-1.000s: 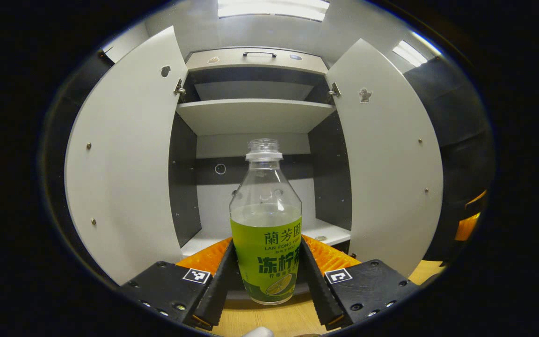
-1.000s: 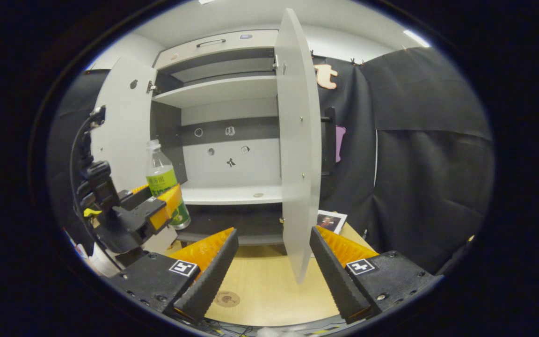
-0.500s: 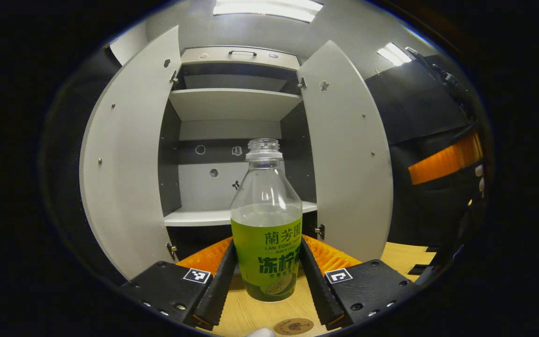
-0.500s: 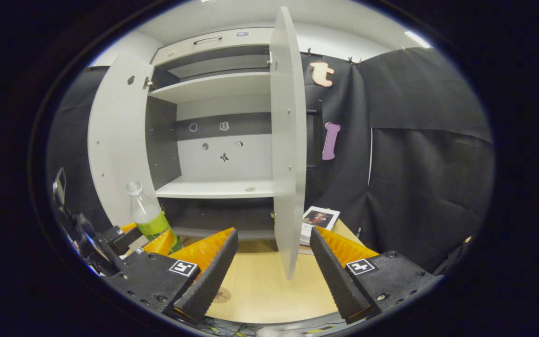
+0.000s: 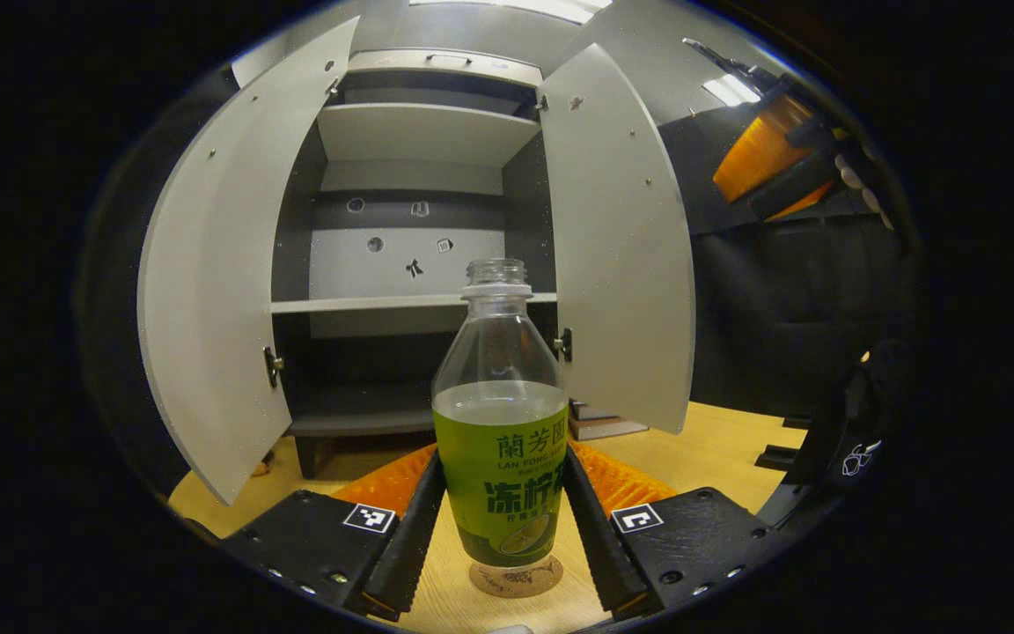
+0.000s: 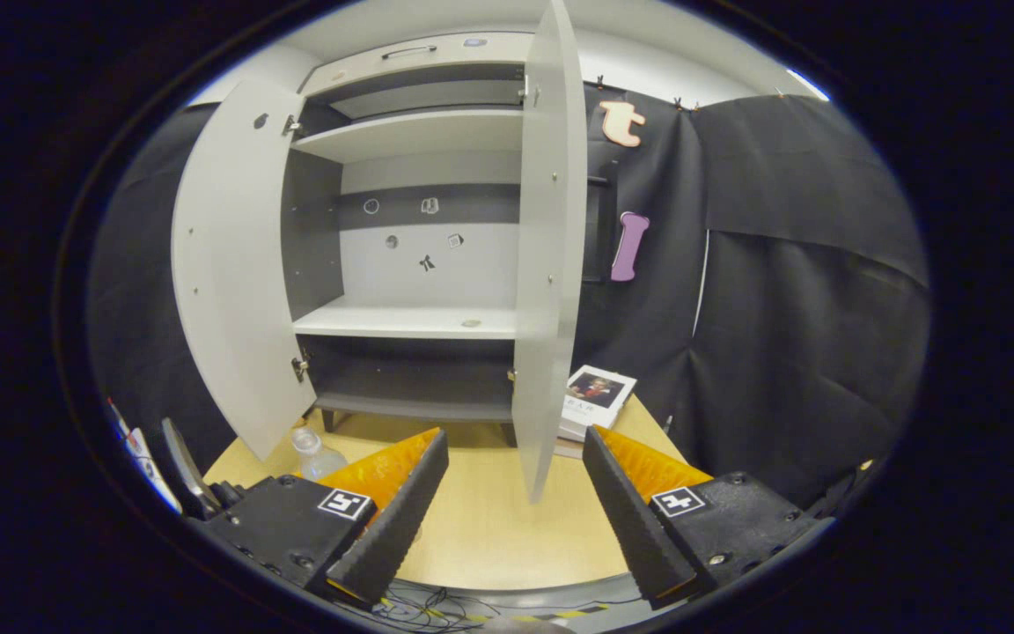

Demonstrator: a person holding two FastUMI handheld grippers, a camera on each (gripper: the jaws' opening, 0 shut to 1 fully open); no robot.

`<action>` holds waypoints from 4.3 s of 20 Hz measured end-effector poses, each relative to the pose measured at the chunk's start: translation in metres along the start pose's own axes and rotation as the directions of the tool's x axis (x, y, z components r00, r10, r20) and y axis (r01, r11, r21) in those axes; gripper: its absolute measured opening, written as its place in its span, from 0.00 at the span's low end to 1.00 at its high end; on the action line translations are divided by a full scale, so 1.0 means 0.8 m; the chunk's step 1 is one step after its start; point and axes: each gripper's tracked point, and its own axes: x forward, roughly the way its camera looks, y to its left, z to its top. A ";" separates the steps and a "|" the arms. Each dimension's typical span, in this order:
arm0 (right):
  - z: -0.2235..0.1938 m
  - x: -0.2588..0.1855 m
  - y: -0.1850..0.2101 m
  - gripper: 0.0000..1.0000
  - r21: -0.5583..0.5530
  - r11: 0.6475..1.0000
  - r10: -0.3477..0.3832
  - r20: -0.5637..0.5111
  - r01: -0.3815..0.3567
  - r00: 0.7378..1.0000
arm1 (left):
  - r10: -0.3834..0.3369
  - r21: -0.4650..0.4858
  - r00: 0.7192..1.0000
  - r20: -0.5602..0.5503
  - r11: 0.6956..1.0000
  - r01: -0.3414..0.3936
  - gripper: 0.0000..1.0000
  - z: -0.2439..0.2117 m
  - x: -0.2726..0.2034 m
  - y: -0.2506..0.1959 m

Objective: Grasp the bottle in the cabinet with the left hand and place it on the coaster, then close the right door with the right hand and the left door with the left hand.

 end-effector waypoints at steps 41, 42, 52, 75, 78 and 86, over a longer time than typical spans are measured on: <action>-0.012 0.002 0.021 0.99 -0.067 0.997 0.036 -0.017 -0.037 0.999 | 0.106 -0.045 0.984 0.141 0.994 -0.101 0.96 0.135 -0.005 0.025; -0.010 0.004 0.022 1.00 -0.068 0.997 0.040 -0.004 -0.040 0.999 | 0.117 -0.042 0.984 0.135 0.993 -0.113 0.96 0.150 -0.011 0.032; 0.016 0.023 0.042 1.00 -0.024 0.993 0.114 0.118 -0.112 0.986 | 0.342 -0.043 0.936 0.090 0.940 -0.339 0.96 0.261 -0.101 0.153; 0.106 0.078 -0.071 0.98 0.139 0.987 0.032 0.294 -0.076 0.955 | 0.545 -0.037 0.839 0.017 0.838 -0.544 0.96 0.298 -0.100 0.077; 0.112 0.082 -0.059 0.94 0.114 0.983 0.106 0.303 -0.146 0.947 | 0.583 -0.038 0.812 0.015 0.812 -0.582 0.96 0.302 -0.101 0.070; 0.116 0.074 -0.022 0.98 0.044 0.962 0.248 0.287 -0.271 0.925 | 0.629 -0.045 0.777 0.019 0.777 -0.628 0.96 0.301 -0.115 0.073</action>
